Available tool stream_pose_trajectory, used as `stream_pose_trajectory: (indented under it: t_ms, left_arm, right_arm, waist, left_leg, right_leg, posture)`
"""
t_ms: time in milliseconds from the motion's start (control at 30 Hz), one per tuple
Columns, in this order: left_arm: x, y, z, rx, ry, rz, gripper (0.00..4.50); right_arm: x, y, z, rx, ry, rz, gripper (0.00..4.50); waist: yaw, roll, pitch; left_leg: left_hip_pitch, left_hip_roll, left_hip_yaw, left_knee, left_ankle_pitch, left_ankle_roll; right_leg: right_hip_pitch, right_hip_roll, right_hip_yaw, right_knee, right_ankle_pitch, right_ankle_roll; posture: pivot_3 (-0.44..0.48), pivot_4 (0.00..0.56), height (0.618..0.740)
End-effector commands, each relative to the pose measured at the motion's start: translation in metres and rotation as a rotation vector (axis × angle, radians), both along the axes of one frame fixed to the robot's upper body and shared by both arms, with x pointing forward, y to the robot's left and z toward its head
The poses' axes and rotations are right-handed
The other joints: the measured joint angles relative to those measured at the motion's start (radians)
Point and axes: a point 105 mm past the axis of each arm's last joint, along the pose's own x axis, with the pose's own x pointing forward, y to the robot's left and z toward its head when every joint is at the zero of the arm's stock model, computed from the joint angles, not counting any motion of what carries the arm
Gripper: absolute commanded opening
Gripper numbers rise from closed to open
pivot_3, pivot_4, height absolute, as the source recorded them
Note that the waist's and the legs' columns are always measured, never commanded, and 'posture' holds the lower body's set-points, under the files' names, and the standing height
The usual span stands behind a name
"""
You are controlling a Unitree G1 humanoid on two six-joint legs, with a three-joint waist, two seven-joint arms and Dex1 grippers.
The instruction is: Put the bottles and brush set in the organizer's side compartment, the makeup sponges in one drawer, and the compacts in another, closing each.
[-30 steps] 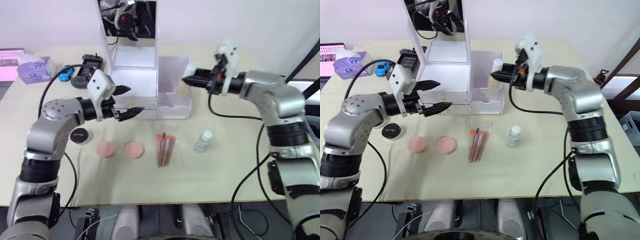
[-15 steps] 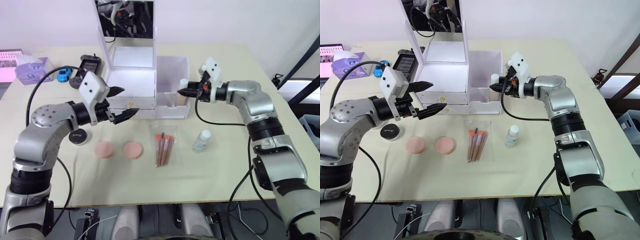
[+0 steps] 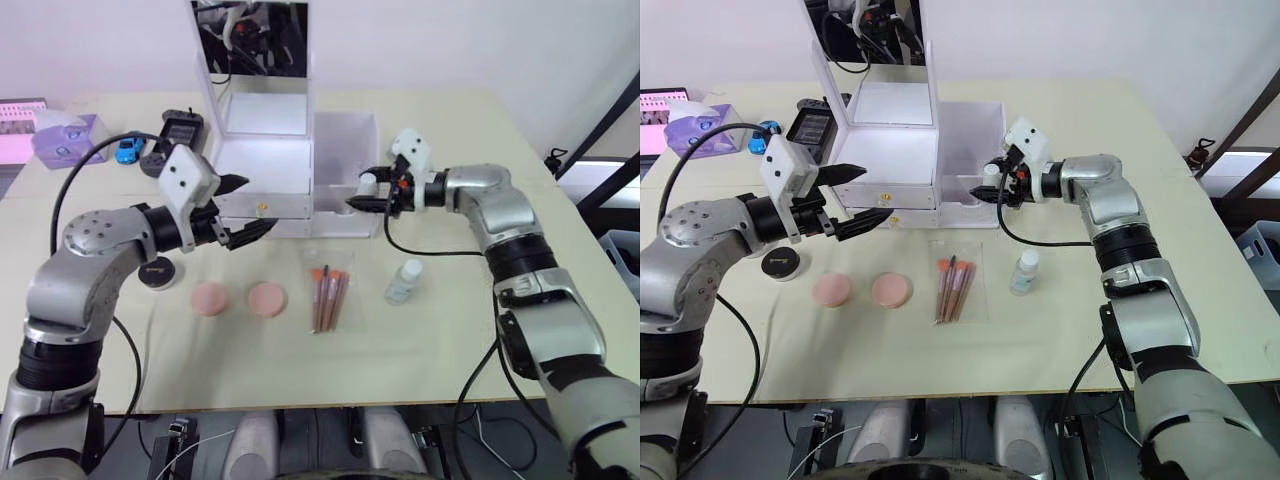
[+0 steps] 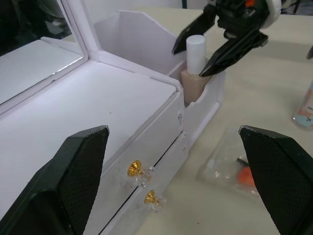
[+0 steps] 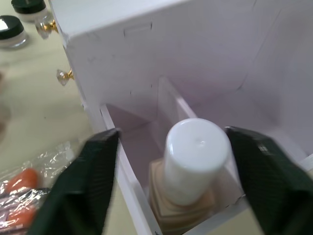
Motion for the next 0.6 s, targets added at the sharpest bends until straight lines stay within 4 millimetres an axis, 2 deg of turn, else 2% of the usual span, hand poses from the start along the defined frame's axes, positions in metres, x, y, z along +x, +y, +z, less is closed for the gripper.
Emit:
stream_pose_trajectory:
  t_ms: [33, 167, 233, 300, 367, 433, 467, 600]
  left_arm:
    - [0.0, -0.003, 0.01, 0.0, -0.047, -0.033, 4.5]
    - [0.005, 0.006, 0.016, -0.036, -0.057, -0.03, 4.5]
    - [0.008, 0.023, 0.02, -0.072, -0.051, -0.009, 4.5]
    - [0.007, 0.047, 0.008, -0.005, -0.008, 0.019, 4.5]
    - [0.006, 0.062, 0.0, 0.037, 0.017, 0.031, 4.5]
    - [0.005, 0.096, -0.005, 0.047, 0.043, 0.099, 4.5]
    - [0.003, 0.111, -0.006, 0.048, 0.052, 0.131, 4.5]
    - [0.002, 0.162, -0.006, 0.085, 0.046, 0.297, 4.5]
  right_arm:
    - [-0.012, -0.008, 0.039, 0.06, -0.092, 0.012, 4.46]
    - [-0.034, -0.025, 0.071, 0.176, -0.127, 0.022, 4.46]
    - [-0.046, -0.047, 0.084, 0.221, -0.165, -0.009, 4.46]
    - [-0.055, -0.077, 0.088, 0.266, -0.164, -0.083, 4.46]
    - [-0.061, -0.096, 0.082, 0.262, -0.15, -0.133, 4.46]
    - [-0.07, -0.136, 0.066, 0.244, -0.137, -0.261, 4.46]
    - [-0.075, -0.15, 0.06, 0.24, -0.129, -0.307, 4.46]
    - [-0.089, -0.183, 0.033, 0.212, -0.093, -0.447, 4.46]
  waist:
    - [0.001, 0.0, 0.0]
    - [0.003, 0.0, 0.0]
    - [0.004, 0.0, 0.0]
    - [0.003, 0.0, 0.0]
    - [0.002, 0.0, 0.0]
    - [0.002, 0.0, 0.0]
    - [0.003, 0.0, 0.0]
    - [-0.001, 0.0, 0.0]
  left_leg:
    - [0.0, 0.0, 0.0, 0.0, 0.0, 0.0]
    - [0.0, 0.0, 0.0, 0.0, 0.0, 0.0]
    - [0.0, 0.0, 0.0, 0.0, 0.0, 0.0]
    - [0.0, 0.0, 0.0, 0.0, 0.0, 0.0]
    - [0.0, 0.0, 0.001, -0.001, 0.0, 0.0]
    - [0.0, 0.0, 0.001, -0.001, 0.0, 0.0]
    - [0.0, 0.001, 0.002, -0.001, 0.0, 0.0]
    - [0.0, 0.002, 0.004, -0.001, 0.0, 0.0]
  right_leg:
    - [0.0, 0.0, 0.0, 0.0, 0.0, 0.0]
    - [0.0, 0.0, 0.0, 0.0, 0.0, 0.0]
    - [0.0, 0.0, 0.0, -0.001, 0.0, 0.0]
    - [0.0, 0.0, 0.0, -0.001, -0.002, -0.002]
    - [0.0, 0.0, 0.0, -0.001, -0.002, -0.003]
    - [0.0, 0.0, 0.0, -0.002, -0.002, -0.003]
    - [0.0, 0.0, 0.0, -0.002, -0.002, -0.003]
    - [-0.002, 0.0, 0.001, -0.002, -0.001, -0.005]
  posture:
    - [0.0, 0.15, 0.74]
    - [0.0, 0.15, 0.74]
    - [0.0, 0.15, 0.74]
    - [0.0, 0.15, 0.74]
    - [0.0, 0.15, 0.74]
    - [0.0, 0.15, 0.74]
    - [0.0, 0.15, 0.74]
    - [0.0, 0.15, 0.74]
